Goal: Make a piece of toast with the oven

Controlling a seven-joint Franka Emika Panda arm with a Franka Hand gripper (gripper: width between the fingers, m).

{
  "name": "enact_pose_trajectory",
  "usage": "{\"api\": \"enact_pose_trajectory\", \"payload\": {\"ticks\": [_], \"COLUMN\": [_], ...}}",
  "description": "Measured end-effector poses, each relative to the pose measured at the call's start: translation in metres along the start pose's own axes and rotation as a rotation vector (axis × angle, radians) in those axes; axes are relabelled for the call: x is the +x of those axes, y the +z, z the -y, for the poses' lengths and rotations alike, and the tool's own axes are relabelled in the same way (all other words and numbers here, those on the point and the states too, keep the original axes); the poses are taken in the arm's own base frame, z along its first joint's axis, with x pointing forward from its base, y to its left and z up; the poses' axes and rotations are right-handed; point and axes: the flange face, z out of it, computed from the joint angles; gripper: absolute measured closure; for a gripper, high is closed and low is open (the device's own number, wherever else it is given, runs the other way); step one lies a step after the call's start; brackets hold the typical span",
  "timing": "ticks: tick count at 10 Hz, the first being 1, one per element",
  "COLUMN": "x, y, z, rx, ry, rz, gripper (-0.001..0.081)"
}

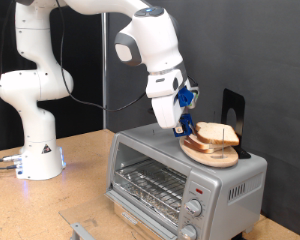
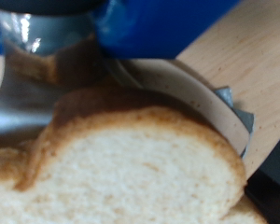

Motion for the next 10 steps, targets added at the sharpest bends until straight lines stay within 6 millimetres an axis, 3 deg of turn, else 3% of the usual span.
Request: {"api": "enact_pose_trajectory", "payload": {"ticks": [10], "x": [-0.038], "y": [-0.039], "z": [-0.011], "rx": [0.076], "ry": [-0.037], "rz": [-0.07], "gripper": [0.034]}}
